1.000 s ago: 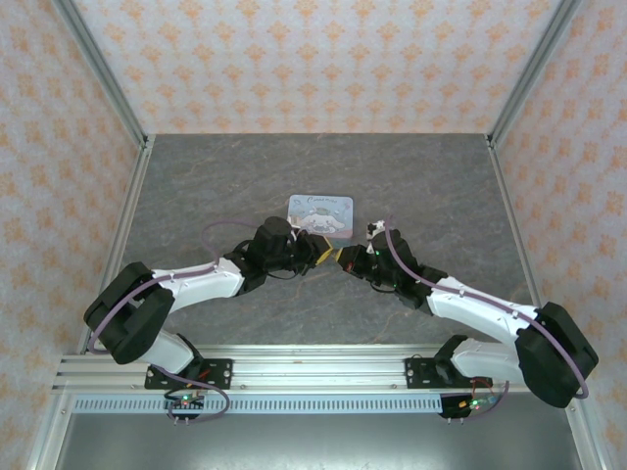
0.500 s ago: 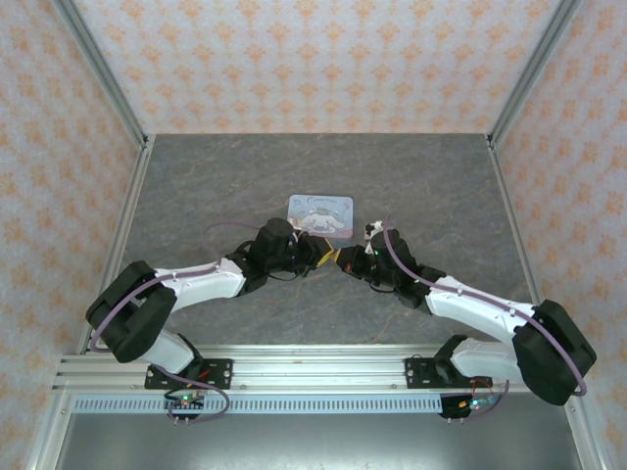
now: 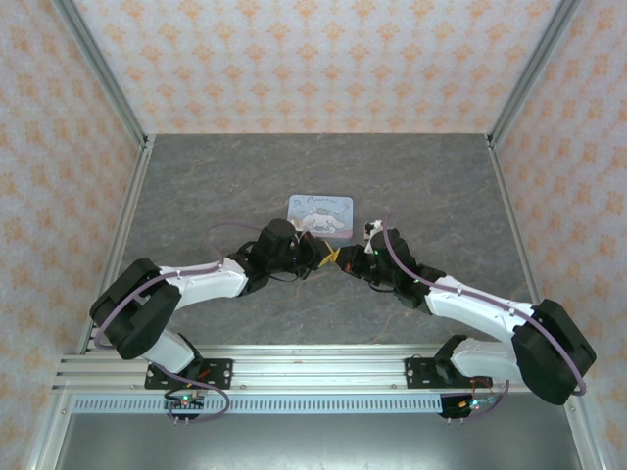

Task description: Unlock the padlock with the key

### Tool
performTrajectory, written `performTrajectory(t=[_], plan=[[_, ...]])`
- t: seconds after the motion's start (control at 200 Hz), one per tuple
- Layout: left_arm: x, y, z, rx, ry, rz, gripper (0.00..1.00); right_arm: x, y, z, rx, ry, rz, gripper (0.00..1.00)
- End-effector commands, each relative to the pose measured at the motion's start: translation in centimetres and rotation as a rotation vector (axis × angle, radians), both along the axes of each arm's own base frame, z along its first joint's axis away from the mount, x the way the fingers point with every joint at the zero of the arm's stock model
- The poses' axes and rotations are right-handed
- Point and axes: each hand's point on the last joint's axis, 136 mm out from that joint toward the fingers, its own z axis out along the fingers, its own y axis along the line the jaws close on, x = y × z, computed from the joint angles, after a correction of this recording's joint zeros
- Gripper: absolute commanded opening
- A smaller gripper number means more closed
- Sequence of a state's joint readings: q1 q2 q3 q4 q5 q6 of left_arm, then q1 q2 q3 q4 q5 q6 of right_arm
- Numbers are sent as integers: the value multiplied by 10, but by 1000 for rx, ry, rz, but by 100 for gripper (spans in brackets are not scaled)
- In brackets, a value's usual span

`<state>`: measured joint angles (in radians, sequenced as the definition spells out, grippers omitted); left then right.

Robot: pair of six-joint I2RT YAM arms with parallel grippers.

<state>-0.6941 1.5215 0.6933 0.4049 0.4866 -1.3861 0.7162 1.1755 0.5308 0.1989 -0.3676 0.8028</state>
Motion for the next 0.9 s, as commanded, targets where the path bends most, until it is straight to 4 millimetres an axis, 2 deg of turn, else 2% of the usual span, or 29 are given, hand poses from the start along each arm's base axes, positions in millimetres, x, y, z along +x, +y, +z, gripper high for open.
performTrajectory(t=[0.0,0.115,0.155,0.185,0.23,0.265,0.32,0.425,0.641,0.791,0.896], plan=[[4,-4,6,4,-26,-4,1,2,0,1,4,-13,1,0],[4,-2,8,16,-41,1,0,3,-13,2,-3,-13,-31,0],[4,-1,9,25,-50,3,0,4,-21,2,0,-11,-53,14],[5,0,12,34,-61,2,0,4,-28,3,5,-9,-77,32],[6,2,15,52,-83,-2,0,5,-38,5,17,-10,-111,47],[6,3,18,72,-102,-7,0,5,-43,6,29,-9,-132,55],[7,7,23,103,-142,-10,0,5,-49,9,58,-8,-157,61],[13,13,40,110,-237,14,0,4,-48,17,144,-4,-181,63],[25,17,81,14,-390,96,0,18,-35,42,455,26,-248,64],[34,19,95,-40,-423,156,0,26,-25,72,561,0,-242,63],[40,21,97,-75,-418,200,0,27,-19,93,594,-31,-234,62]])
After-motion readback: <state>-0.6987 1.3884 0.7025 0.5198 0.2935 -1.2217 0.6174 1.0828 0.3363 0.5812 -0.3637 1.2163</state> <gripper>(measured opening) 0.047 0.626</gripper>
